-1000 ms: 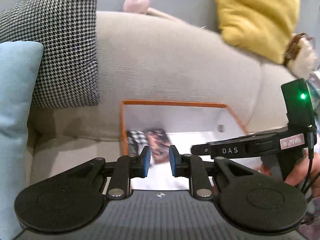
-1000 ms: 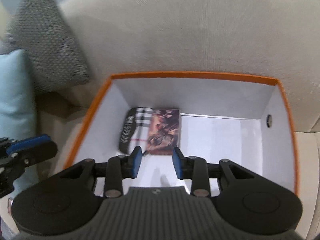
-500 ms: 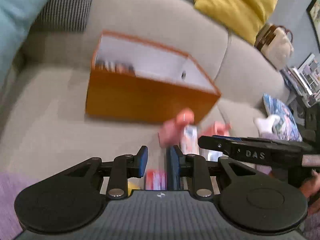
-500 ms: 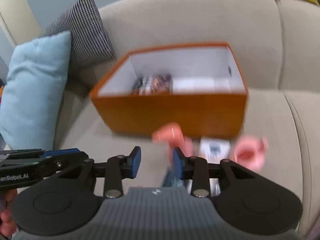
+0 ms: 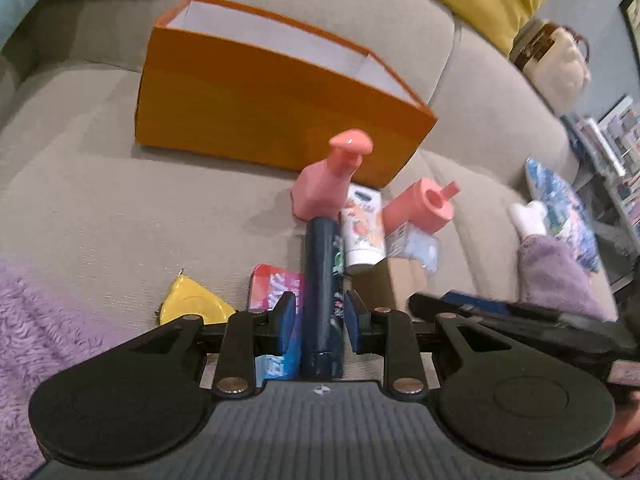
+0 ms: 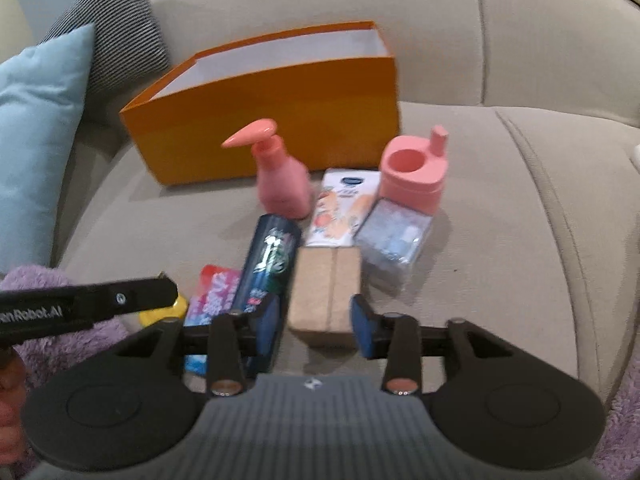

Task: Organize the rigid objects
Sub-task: 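Withdraw both tools from the orange box back to the remaining items, then grasp the brown printed square box with the left tool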

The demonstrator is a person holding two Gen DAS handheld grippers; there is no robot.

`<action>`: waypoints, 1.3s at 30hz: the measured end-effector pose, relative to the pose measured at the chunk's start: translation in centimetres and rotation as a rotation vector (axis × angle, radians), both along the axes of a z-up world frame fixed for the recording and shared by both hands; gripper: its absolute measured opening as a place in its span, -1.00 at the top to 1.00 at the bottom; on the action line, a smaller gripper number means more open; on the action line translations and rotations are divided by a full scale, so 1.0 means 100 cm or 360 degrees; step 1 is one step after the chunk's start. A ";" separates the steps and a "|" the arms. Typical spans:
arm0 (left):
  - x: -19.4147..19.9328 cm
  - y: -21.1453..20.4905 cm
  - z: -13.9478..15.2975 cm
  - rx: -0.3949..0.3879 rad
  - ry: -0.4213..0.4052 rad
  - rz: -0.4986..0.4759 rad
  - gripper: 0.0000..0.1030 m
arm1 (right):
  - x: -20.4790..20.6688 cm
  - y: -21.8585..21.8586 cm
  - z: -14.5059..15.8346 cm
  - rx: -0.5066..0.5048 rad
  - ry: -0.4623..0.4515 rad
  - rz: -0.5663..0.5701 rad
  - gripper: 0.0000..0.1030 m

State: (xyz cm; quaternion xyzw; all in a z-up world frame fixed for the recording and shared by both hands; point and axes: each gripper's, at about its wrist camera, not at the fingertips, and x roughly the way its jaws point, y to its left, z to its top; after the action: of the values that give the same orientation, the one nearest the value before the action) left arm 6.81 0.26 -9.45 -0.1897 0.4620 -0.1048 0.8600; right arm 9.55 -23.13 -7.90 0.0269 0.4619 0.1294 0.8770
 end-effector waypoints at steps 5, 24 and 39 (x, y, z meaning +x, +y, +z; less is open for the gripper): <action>0.005 -0.006 -0.013 0.0053 0.0046 -0.0057 0.39 | 0.009 -0.008 -0.005 0.0063 0.0040 -0.0028 0.04; 0.044 -0.077 -0.020 0.0028 0.0094 -0.0319 0.51 | 0.021 -0.058 -0.011 0.0174 0.0132 -0.0263 0.43; 0.044 -0.120 -0.014 0.0037 0.0039 -0.0415 0.03 | 0.022 -0.099 -0.025 0.0197 0.0229 -0.0479 0.54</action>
State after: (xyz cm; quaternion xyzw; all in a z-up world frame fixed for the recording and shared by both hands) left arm 11.24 -11.77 -10.82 -0.1192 0.4944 -0.2080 0.8355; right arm 11.77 -33.00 -10.44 0.1590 0.5054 0.0227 0.8478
